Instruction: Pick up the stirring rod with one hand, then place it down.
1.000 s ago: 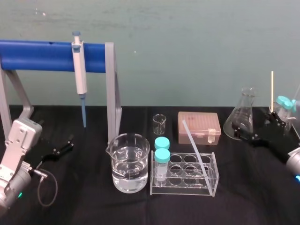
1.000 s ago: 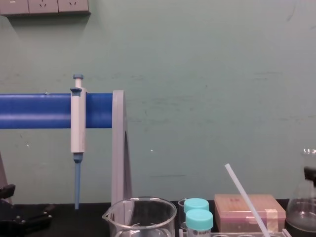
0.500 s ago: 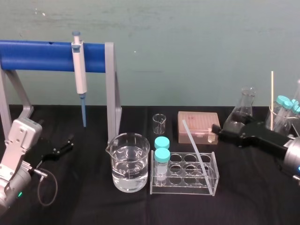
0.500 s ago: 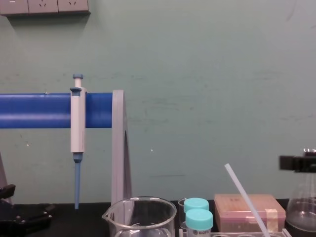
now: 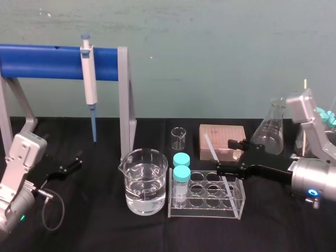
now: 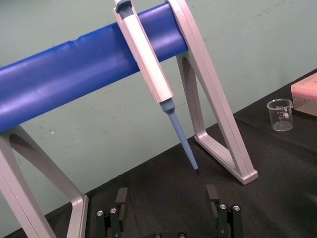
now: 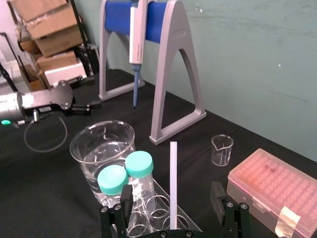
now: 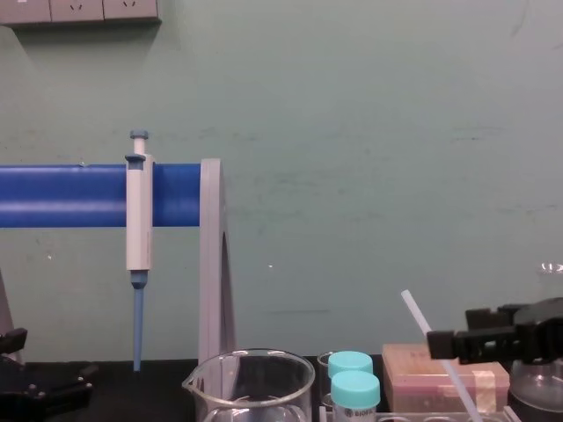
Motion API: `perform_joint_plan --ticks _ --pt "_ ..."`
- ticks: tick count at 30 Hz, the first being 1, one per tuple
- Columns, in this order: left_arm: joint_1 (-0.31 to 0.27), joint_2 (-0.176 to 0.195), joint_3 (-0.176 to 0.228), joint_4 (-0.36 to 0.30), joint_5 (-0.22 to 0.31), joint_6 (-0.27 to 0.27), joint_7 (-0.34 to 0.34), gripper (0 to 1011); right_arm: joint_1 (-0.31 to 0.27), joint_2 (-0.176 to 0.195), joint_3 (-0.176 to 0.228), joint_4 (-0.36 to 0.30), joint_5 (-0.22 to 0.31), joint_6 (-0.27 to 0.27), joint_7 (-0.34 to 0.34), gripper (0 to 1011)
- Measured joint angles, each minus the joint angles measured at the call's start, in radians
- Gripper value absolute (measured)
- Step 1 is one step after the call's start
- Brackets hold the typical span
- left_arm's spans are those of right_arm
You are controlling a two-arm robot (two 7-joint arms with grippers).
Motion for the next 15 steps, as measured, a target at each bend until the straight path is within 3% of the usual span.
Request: perform_joint_plan --ticks 7,15 --pt "0.0 0.0 0.0 0.0 0.0 0.0 0.0 1000 0.045 -0.031 -0.041 0.041 -0.036 0.028 -0.005 1003" --pt "0.0 0.0 0.0 0.0 0.0 0.0 0.0 1000 0.071 -0.055 -0.058 0.075 -0.058 0.031 -0.01 1003"
